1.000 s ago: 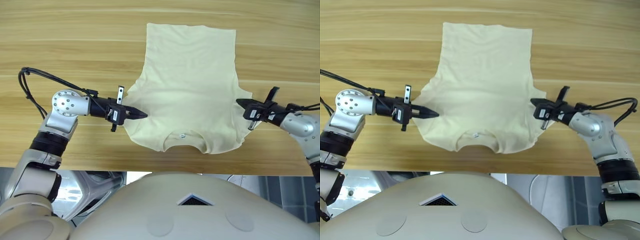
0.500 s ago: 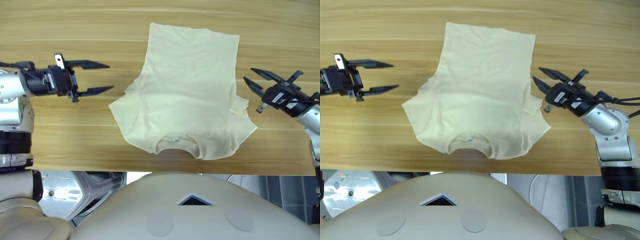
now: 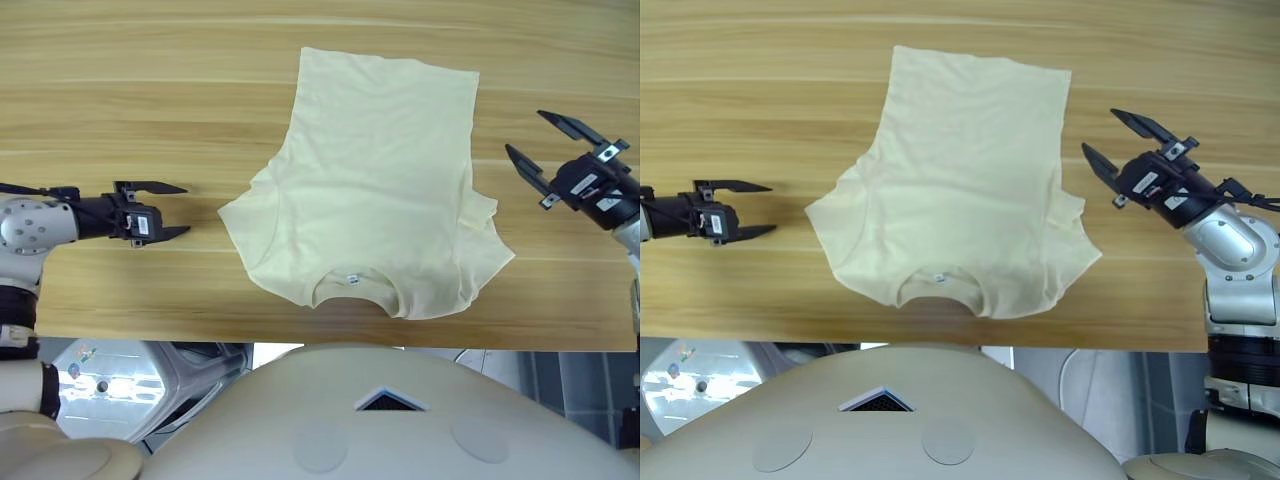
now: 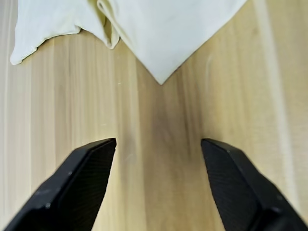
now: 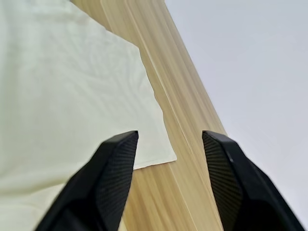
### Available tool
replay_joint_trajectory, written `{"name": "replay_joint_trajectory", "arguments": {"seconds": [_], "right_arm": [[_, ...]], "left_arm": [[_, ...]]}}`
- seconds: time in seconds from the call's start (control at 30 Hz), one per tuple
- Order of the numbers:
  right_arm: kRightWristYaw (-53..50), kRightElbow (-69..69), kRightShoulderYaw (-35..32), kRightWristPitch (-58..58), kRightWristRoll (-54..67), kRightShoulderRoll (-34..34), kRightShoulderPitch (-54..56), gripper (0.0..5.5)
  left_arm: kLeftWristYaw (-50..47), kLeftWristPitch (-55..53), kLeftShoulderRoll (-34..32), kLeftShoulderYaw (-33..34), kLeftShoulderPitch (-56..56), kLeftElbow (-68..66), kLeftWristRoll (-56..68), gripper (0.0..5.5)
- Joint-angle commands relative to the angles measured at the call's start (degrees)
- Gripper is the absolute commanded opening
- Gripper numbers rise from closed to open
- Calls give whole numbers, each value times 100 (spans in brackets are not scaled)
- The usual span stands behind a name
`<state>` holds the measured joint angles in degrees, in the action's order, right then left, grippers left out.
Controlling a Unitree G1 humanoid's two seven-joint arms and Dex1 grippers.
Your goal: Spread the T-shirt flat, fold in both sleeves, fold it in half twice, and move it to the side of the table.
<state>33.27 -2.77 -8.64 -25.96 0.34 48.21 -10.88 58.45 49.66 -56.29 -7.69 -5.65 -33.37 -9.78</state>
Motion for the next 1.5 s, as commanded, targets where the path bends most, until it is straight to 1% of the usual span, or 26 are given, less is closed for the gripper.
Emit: {"name": "replay_joint_trajectory", "arguments": {"seconds": [0.03,0.2,0.47,0.57,0.93,1.07,1.3,1.4,1.5], "right_arm": [[138,-46,-26,-29,56,-26,-9,246],[202,-69,-11,19,79,-78,-7,246],[232,-150,13,20,49,-161,-80,246],[242,-159,22,26,33,-204,-71,248],[256,-225,82,56,-10,-265,-112,248],[258,-234,78,45,-7,-272,-136,248],[255,-239,59,28,9,-281,-197,248],[263,-206,70,36,9,-281,-199,248],[277,-67,72,15,-51,-240,-197,248]], "left_arm": [[-166,39,213,-414,71,-96,-414,331],[-284,201,290,-674,-30,-171,-348,331],[-179,230,410,-924,-88,-111,-5,331],[-188,221,428,-1015,-119,-93,44,283],[-298,270,445,-1215,-182,-160,23,74],[-328,284,448,-1239,-193,-155,20,7],[-344,274,470,-1263,-277,-190,76,1],[-256,276,422,-1206,-334,-215,273,1],[1,247,299,-1178,-205,113,699,1]]}}
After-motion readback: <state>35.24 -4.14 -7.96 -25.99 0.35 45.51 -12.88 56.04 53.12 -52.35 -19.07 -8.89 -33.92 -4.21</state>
